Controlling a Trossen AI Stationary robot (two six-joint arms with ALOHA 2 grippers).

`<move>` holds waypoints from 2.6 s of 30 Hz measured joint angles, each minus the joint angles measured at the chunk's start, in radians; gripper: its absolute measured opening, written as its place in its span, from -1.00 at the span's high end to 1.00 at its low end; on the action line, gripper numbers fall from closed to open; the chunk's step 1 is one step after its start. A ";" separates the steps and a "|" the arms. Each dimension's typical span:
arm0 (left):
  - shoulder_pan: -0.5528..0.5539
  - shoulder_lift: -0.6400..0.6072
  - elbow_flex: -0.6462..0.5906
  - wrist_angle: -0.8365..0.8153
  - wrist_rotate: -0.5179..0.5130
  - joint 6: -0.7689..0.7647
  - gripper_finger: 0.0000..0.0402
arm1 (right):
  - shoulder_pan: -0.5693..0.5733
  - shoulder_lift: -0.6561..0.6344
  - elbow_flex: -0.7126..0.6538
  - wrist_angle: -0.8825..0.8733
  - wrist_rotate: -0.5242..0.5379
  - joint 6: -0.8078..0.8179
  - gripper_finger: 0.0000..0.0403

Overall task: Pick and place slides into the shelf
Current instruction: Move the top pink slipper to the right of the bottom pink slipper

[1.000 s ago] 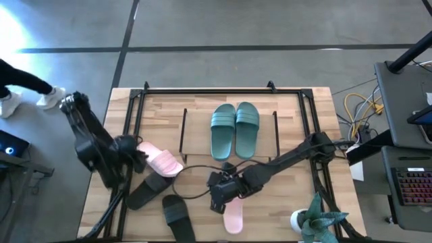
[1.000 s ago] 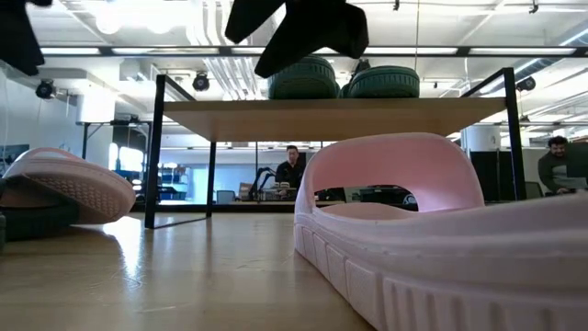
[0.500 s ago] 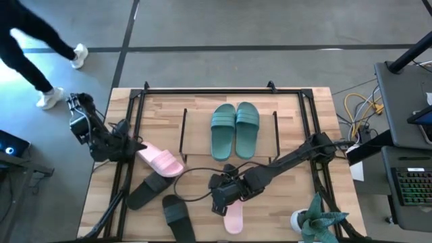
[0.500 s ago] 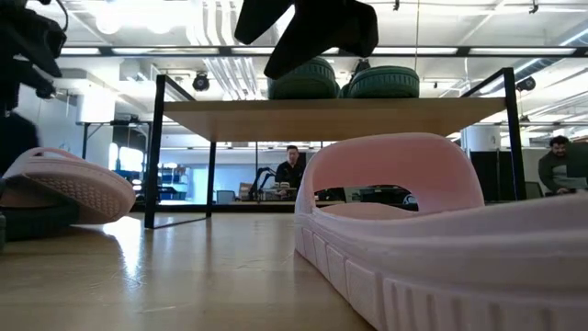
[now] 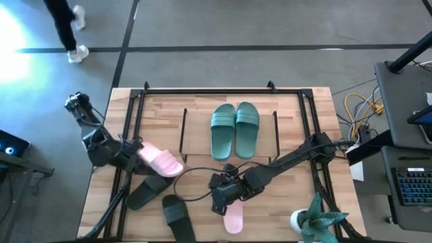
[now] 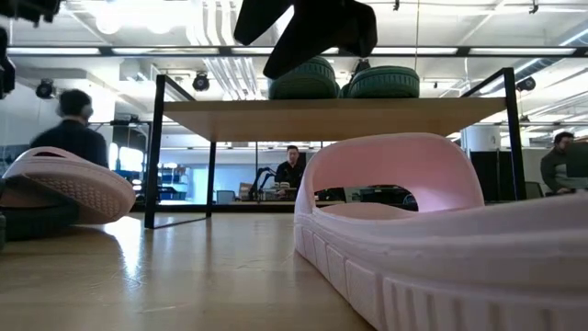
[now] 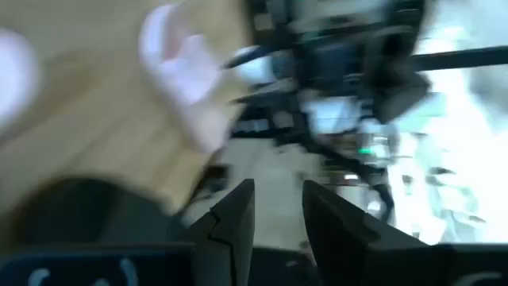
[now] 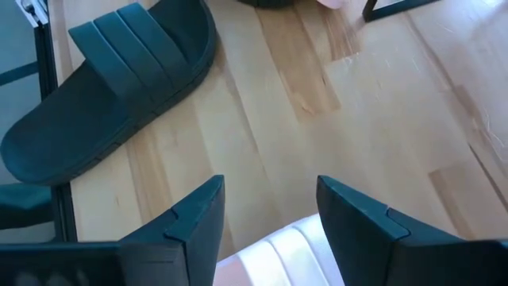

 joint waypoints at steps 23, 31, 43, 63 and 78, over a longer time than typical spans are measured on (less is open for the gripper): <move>0.951 -0.095 0.016 -0.321 0.720 0.515 0.54 | 0.020 -0.001 -0.002 -0.150 -0.002 0.086 0.05; 1.148 0.113 0.018 -0.509 0.953 0.813 0.54 | 0.007 -0.001 -0.003 -0.156 0.000 0.060 0.05; 1.496 0.461 0.152 -0.608 1.045 1.233 0.54 | 0.013 -0.001 -0.005 -0.168 -0.005 0.110 0.05; 1.702 0.800 0.113 -0.889 1.329 1.676 0.54 | 0.038 -0.001 -0.010 -0.186 0.000 0.247 0.05; 1.682 0.764 0.038 -0.766 1.451 1.634 0.54 | 0.038 -0.001 -0.010 -0.180 0.027 0.296 0.05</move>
